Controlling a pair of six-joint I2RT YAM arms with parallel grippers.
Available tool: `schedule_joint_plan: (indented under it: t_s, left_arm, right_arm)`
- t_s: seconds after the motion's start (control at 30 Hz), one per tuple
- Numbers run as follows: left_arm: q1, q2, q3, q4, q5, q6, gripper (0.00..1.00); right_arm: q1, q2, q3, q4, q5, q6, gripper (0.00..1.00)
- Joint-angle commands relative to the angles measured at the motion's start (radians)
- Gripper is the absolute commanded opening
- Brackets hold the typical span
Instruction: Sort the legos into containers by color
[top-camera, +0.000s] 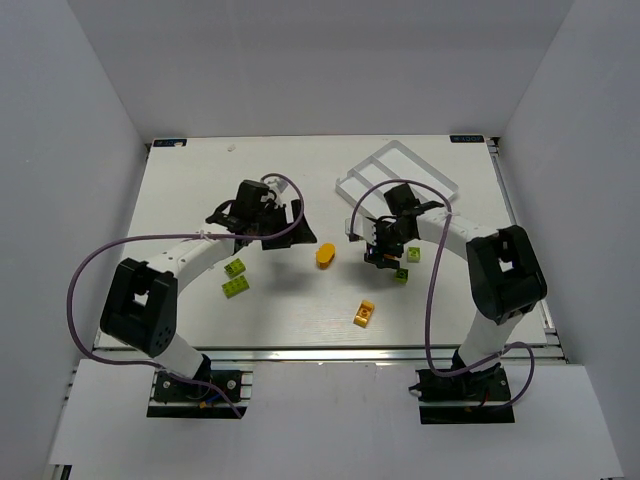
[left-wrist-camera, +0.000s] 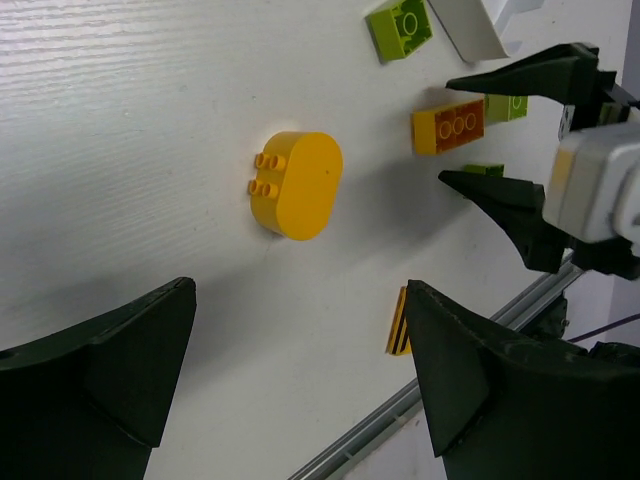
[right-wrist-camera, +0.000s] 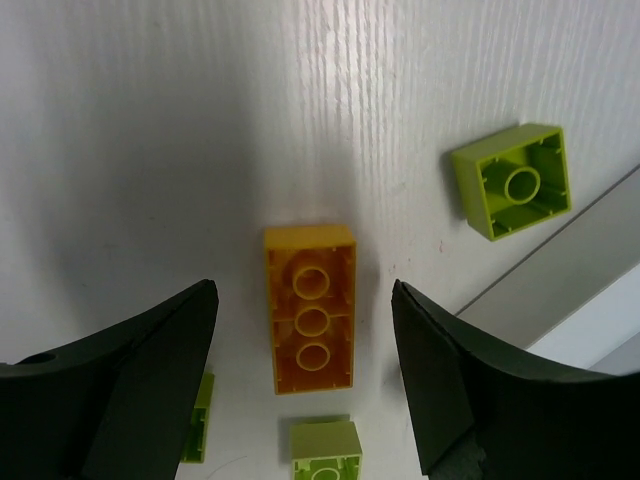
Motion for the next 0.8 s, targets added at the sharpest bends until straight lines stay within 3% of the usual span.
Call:
schedule_joint_plan:
  t_s: [0.0,0.13,0.23,0.27,0.33,0.43,0.57,0.63,0.77]
  left_arm:
    - [-0.030,-0.004,0.048,0.001,-0.041,0.020,0.95]
    - [-0.053,0.002,0.056,-0.008,-0.064,0.030,0.95]
    - [-0.065,0.014,0.060,-0.008,-0.081,0.038,0.95]
    - [-0.074,0.019,0.062,-0.007,-0.093,0.043,0.95]
    - [-0.083,0.025,0.063,-0.002,-0.102,0.056,0.94]
    - [-0.103,0.040,0.059,0.009,-0.122,0.090,0.94]
    - [-0.135,0.055,0.047,0.042,-0.139,0.136,0.93]
    - [-0.145,0.063,0.051,0.058,-0.150,0.159,0.93]
    - [-0.175,0.103,0.094,0.049,-0.170,0.191,0.94]
  right_arm:
    - [-0.019,0.023,-0.004,0.054,0.060,0.026,0.76]
    - [-0.029,0.051,-0.001,0.056,0.067,0.024,0.73]
    - [-0.029,0.060,0.010,0.010,0.052,0.010,0.54]
    - [-0.029,0.060,0.028,-0.014,0.026,0.000,0.35]
    - [-0.034,0.046,0.054,-0.108,-0.015,-0.020,0.16]
    - [-0.048,-0.004,0.151,-0.256,-0.167,-0.005,0.05]
    - [-0.089,-0.020,0.327,-0.300,-0.295,0.200,0.01]
    - [-0.085,0.008,0.402,-0.248,-0.263,0.397,0.00]
    - [-0.144,0.100,0.511,-0.141,-0.120,0.626,0.00]
